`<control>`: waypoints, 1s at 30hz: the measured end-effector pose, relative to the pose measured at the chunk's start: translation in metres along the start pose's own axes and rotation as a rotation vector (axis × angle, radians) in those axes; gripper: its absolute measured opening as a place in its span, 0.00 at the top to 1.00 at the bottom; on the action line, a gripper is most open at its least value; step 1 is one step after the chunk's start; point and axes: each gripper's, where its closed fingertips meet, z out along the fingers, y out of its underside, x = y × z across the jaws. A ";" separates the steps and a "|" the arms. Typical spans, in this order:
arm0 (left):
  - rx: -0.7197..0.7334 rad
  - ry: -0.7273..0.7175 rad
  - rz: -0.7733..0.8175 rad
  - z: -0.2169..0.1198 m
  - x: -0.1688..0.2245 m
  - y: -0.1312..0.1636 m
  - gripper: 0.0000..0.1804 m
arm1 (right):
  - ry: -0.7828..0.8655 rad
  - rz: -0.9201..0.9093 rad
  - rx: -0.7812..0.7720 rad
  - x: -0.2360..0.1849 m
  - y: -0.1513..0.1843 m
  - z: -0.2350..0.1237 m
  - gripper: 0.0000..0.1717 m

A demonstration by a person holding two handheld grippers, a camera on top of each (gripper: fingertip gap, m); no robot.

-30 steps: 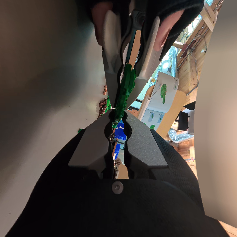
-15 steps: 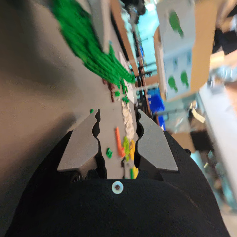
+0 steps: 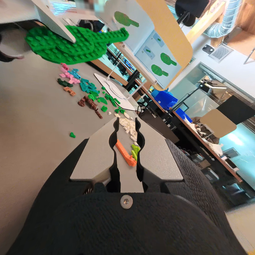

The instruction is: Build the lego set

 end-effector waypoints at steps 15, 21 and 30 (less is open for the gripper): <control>0.057 -0.032 -0.027 -0.006 -0.009 -0.007 0.98 | 0.140 -0.100 -0.084 0.031 0.027 0.001 0.95; 0.044 -0.072 -0.071 -0.004 -0.018 -0.006 0.97 | -0.009 0.019 -0.028 0.014 0.019 -0.002 0.97; -0.002 -0.089 -0.075 -0.001 -0.020 0.001 0.97 | -0.538 0.066 -0.119 -0.058 0.020 -0.006 0.98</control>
